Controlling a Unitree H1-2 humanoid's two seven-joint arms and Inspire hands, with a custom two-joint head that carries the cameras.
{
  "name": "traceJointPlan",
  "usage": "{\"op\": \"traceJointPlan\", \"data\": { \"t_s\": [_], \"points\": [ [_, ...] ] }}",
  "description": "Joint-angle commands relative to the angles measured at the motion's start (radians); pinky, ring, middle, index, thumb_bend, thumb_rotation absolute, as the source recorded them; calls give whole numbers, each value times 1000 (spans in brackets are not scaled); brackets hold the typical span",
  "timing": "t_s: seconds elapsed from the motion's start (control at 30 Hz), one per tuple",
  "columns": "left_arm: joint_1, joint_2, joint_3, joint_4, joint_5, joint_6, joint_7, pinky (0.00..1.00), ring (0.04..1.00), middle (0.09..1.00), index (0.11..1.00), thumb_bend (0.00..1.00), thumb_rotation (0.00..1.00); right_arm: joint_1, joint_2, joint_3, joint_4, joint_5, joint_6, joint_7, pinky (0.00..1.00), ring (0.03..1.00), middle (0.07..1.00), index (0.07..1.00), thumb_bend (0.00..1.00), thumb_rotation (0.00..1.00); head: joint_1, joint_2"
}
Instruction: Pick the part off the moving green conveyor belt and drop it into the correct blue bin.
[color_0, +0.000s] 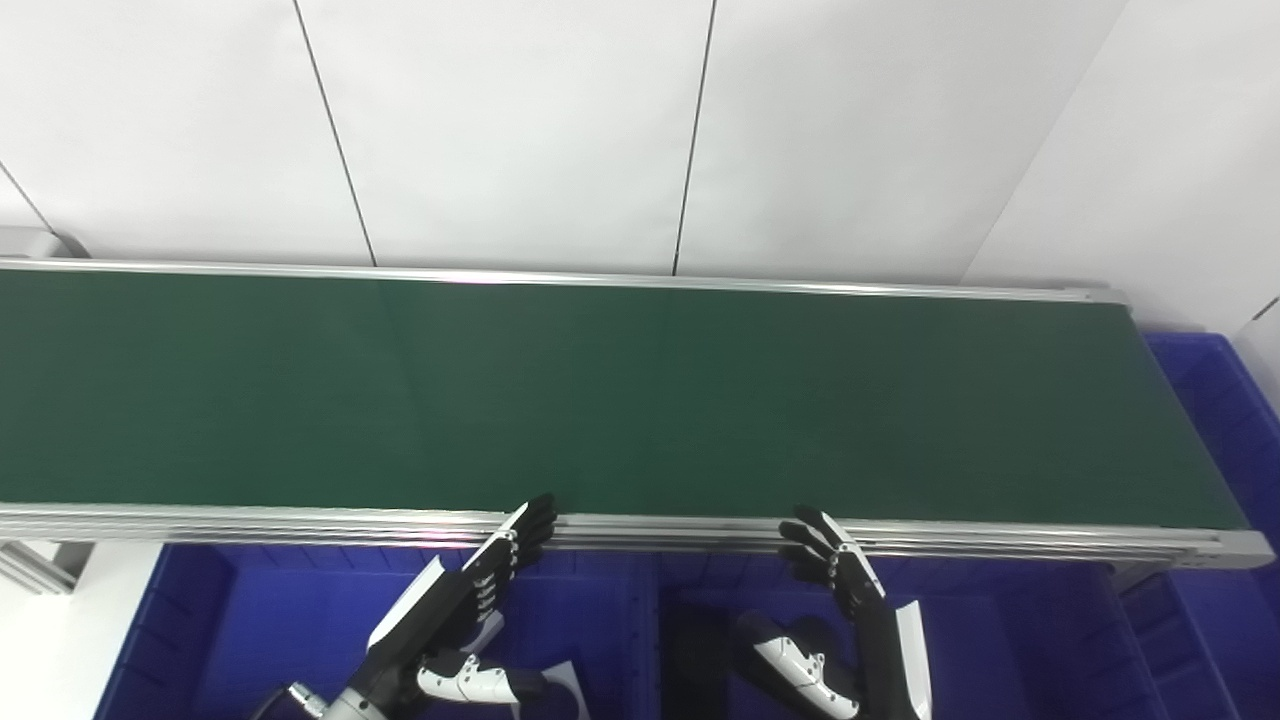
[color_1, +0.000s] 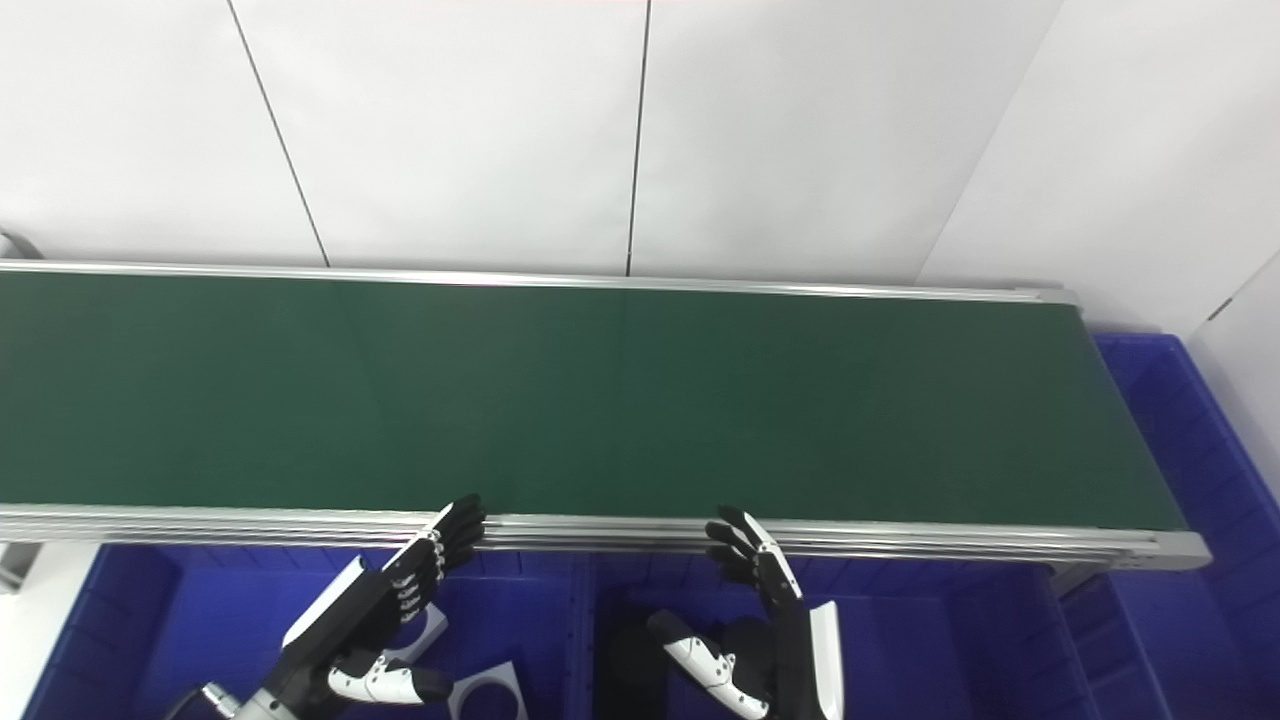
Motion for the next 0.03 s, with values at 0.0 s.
{"op": "traceJointPlan", "data": {
  "t_s": [0.0],
  "points": [
    [-1,-2,8,-19,6,-21,15,990,997,1000,1000,987,451,2,-4,4,-16,9,-56,4,697,732,784,837,760,543,0,0]
  ]
}}
